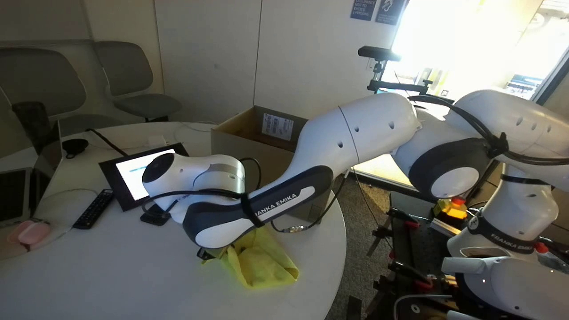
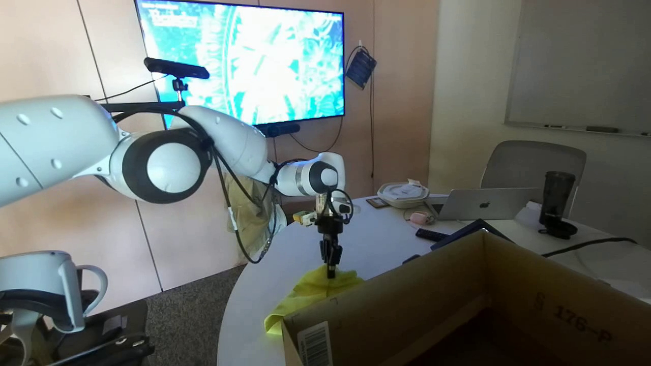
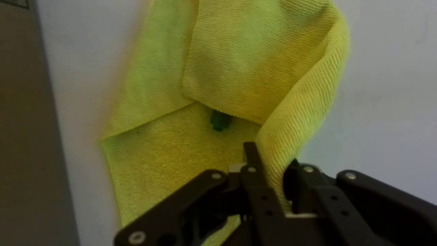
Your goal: Pick up the marker and put it on the cloth and fold the cloth, then pick up the cloth and put it in the box
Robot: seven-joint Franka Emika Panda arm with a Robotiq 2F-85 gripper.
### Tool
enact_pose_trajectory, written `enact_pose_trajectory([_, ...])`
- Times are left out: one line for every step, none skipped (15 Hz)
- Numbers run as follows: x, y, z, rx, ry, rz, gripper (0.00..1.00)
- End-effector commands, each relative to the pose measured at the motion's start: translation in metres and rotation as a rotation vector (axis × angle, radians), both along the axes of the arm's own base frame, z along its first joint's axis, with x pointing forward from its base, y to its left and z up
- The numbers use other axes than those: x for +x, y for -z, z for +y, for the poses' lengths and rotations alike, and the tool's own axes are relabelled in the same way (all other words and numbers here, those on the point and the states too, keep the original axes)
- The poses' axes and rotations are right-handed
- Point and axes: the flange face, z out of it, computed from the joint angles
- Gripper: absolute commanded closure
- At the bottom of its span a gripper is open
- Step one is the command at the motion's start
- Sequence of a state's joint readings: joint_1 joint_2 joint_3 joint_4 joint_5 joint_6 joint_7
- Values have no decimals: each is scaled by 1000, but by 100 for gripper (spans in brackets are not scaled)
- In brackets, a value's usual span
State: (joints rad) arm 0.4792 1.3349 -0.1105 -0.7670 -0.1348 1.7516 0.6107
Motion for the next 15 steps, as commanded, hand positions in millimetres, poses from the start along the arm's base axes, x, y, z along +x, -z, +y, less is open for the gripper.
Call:
enact_pose_trajectory([-18, -14, -18, -84, 60, 22, 86])
enact_pose_trajectory([-23, -15, -24, -102, 78, 30, 86])
enact_pose_trajectory([-28, -13, -30, -117, 98, 41, 87])
enact_pose_trajectory([-35, -12, -37, -132, 121, 53, 87])
enact_pose_trajectory([-41, -12, -42, -141, 143, 63, 86])
enact_pose_trajectory([-47, -12, -49, -151, 163, 78, 86])
enact_pose_trajectory([-55, -10, -54, -162, 184, 90, 86])
enact_pose_trajectory([-63, -10, -60, -172, 201, 102, 86])
enact_pose_trajectory([-71, -9, -65, -177, 218, 115, 86])
enact_pose_trajectory([-79, -7, -70, -184, 235, 126, 86])
enact_pose_trajectory([-87, -9, -76, -193, 251, 137, 86])
enact_pose_trajectory([-95, -9, -79, -200, 264, 144, 86])
enact_pose_trajectory([-103, -10, -85, -207, 284, 148, 86])
enact_pose_trajectory([-112, -10, -89, -210, 300, 157, 86])
enact_pose_trajectory([-122, -9, -93, -209, 311, 170, 86])
